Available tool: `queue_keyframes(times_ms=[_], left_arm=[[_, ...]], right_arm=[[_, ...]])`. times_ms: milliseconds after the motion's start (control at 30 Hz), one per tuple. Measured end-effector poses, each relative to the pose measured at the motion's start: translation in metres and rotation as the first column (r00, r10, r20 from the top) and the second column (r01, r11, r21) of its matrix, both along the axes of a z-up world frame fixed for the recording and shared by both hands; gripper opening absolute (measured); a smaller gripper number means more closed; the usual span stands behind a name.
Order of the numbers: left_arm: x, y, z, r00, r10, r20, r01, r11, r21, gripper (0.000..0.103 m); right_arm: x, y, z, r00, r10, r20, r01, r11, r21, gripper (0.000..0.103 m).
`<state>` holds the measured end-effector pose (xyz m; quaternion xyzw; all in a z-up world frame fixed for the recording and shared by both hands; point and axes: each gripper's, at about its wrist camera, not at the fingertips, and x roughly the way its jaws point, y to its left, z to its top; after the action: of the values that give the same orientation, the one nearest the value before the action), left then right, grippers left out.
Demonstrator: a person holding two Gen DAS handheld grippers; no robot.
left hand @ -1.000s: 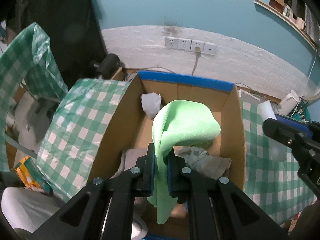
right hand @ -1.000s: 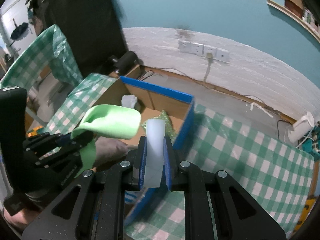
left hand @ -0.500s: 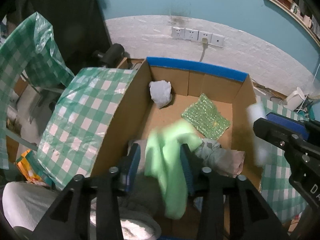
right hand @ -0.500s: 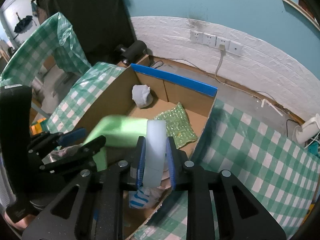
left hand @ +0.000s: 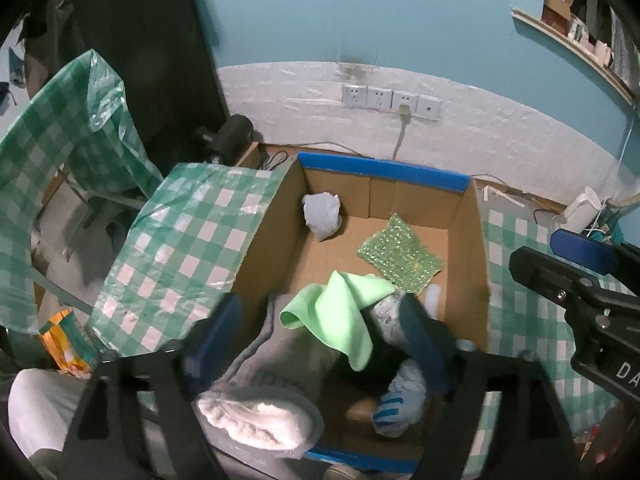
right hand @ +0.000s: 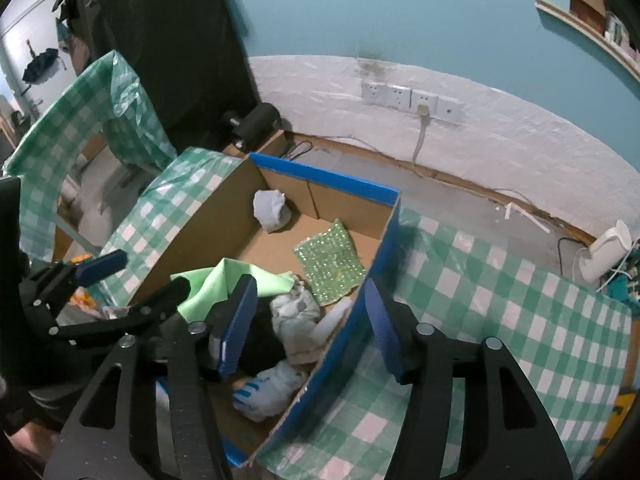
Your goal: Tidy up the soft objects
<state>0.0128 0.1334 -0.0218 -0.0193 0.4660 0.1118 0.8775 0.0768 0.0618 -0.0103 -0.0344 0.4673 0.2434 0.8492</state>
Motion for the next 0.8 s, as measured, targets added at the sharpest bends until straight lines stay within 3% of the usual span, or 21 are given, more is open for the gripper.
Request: queue_keyframes(times_ms=[133, 267, 600, 800], left_arm=[[-0.006, -0.007, 0.008, 1.0, -0.031, 0.001, 0.031, 0.999, -0.029, 0.088], [-0.012, -0.017, 0.02, 0.998, -0.067, 0.017, 0.068, 0.997, -0.035, 0.1], [-0.037, -0.035, 0.042, 0.994, -0.088, 0.067, 0.086, 0.996, 0.023, 0.101], [-0.05, -0.029, 0.042, 0.997, -0.055, 0.047, 0.052, 0.997, 0.049, 0.101]], right_arm=[[-0.008, -0.012, 0.011, 0.999, -0.025, 0.019, 0.025, 1.0, 0.01, 0.066], [-0.017, -0.026, 0.018, 0.998, -0.05, 0.032, 0.05, 0.999, 0.014, 0.067], [-0.045, -0.059, 0.041, 0.993, -0.089, 0.079, 0.088, 0.996, 0.025, 0.067], [-0.055, -0.075, 0.049, 0.989, -0.107, 0.099, 0.104, 0.994, 0.032, 0.068]])
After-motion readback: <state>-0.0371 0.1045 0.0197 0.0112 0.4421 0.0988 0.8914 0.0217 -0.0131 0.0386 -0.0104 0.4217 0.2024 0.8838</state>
